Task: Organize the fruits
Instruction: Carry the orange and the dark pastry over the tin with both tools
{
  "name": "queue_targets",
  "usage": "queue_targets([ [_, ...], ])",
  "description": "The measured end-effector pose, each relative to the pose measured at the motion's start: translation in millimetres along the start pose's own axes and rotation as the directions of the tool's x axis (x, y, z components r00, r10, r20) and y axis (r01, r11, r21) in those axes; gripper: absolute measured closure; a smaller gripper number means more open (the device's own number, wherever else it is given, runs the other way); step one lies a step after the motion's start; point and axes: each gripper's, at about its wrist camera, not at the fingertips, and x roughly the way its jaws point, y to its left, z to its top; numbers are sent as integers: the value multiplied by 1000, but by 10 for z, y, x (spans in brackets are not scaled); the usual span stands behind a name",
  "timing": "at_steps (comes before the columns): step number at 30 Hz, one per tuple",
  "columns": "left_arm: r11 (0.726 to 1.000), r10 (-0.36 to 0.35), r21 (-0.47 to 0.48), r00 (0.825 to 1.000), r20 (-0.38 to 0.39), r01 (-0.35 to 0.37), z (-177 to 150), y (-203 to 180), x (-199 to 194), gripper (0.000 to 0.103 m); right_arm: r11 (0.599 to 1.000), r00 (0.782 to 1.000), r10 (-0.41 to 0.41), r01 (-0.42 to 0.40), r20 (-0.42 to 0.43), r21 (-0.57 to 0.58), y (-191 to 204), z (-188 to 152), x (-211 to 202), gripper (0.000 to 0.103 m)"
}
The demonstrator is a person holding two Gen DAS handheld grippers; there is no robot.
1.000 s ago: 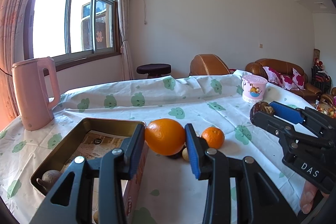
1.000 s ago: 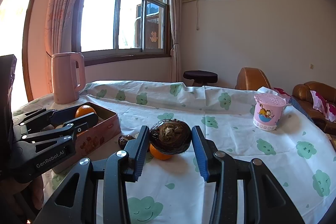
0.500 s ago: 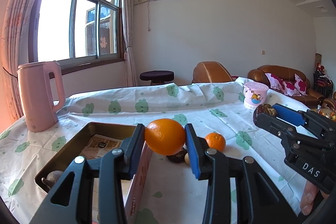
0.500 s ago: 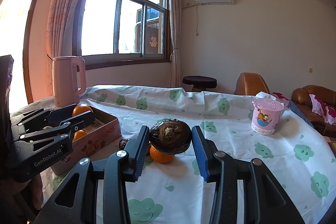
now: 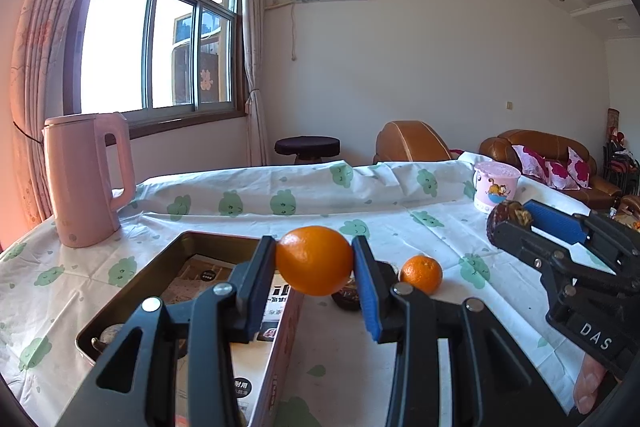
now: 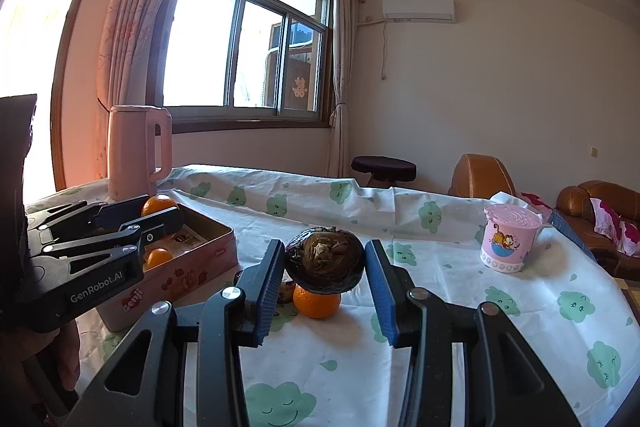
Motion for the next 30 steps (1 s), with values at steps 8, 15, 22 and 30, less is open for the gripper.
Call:
queue_targets([
  [8, 1000, 20, -8, 1000, -20, -20, 2, 158, 24, 63, 999, 998, 47, -47, -31, -17, 157, 60, 156, 59],
  [15, 999, 41, -23, 999, -29, -42, 25, 371, 11, 63, 996, 995, 87, -89, -47, -31, 308, 153, 290, 59],
  [22, 996, 77, -47, 995, -55, -80, 53, 671, 31, 63, 989, 988, 138, -142, -64, -51, 518, 262, 456, 59],
  [30, 992, 105, -65, 988, -112, -112, 56, 961, 141, 63, 979, 978, 191, -196, -84, -63, 762, 355, 634, 59],
])
